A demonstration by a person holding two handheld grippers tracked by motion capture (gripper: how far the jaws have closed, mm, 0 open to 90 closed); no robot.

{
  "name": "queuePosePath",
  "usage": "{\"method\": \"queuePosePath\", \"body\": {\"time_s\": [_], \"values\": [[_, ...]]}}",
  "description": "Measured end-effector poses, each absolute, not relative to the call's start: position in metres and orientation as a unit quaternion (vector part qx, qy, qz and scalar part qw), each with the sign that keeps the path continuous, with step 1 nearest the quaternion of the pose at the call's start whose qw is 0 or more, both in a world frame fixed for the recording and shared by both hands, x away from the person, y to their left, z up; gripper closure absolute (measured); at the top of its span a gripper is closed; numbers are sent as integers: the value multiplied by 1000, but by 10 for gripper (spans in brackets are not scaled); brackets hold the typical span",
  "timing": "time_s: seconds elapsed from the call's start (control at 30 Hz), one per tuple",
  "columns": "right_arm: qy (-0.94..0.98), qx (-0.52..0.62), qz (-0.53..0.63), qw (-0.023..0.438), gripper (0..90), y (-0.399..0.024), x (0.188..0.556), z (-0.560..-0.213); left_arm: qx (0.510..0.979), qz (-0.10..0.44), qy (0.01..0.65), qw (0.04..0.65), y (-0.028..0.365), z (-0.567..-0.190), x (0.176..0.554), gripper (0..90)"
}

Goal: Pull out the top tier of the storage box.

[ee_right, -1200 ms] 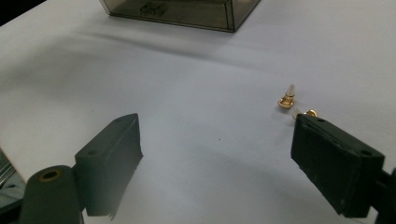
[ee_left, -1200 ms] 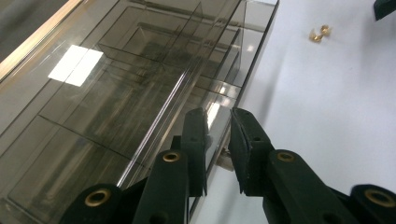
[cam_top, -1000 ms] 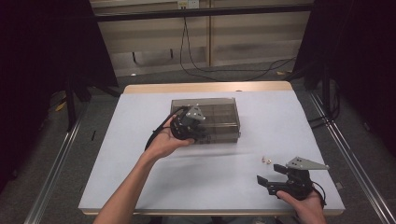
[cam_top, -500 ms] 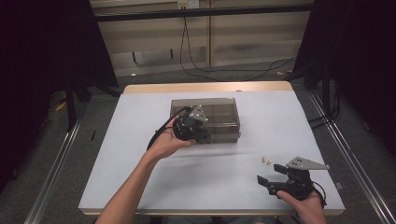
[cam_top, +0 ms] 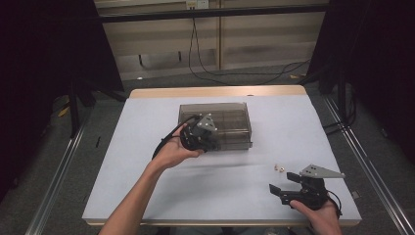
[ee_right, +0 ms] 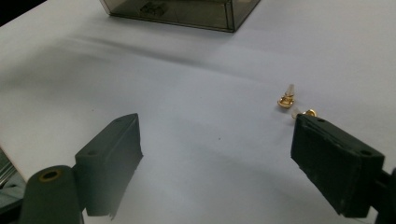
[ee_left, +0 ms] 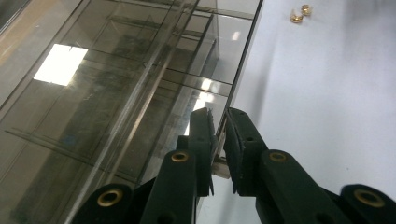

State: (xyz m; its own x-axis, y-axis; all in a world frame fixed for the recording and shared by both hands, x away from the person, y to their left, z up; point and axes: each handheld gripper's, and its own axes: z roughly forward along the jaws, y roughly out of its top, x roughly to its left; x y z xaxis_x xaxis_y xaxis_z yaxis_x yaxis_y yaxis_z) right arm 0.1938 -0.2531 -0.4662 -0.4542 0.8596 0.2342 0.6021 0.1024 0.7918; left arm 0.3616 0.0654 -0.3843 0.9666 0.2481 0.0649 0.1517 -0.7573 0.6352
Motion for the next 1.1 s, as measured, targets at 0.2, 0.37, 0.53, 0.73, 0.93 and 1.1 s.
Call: {"method": "queuePosePath", "body": {"time_s": [0.2, 0.37, 0.53, 0.73, 0.93, 1.1], "values": [[728, 502, 443, 145, 154, -252, 194, -466, 933, 72, 108, 337, 67, -385, 359, 814], [729, 502, 443, 145, 154, -252, 194, -466, 933, 72, 104, 336, 67, -385, 357, 820], [729, 501, 444, 145, 155, -252, 194, -466, 932, 71, 106, 339, 68, -386, 354, 823], [729, 501, 444, 145, 154, -252, 194, -466, 933, 70, 103, 337, 68, -386, 349, 828], [729, 501, 443, 145, 153, -252, 194, -466, 932, 64, 104, 342, 69, -386, 348, 829], [729, 502, 442, 144, 153, -252, 194, -466, 934, 65, 97, 338, 68, -386, 344, 833]]}}
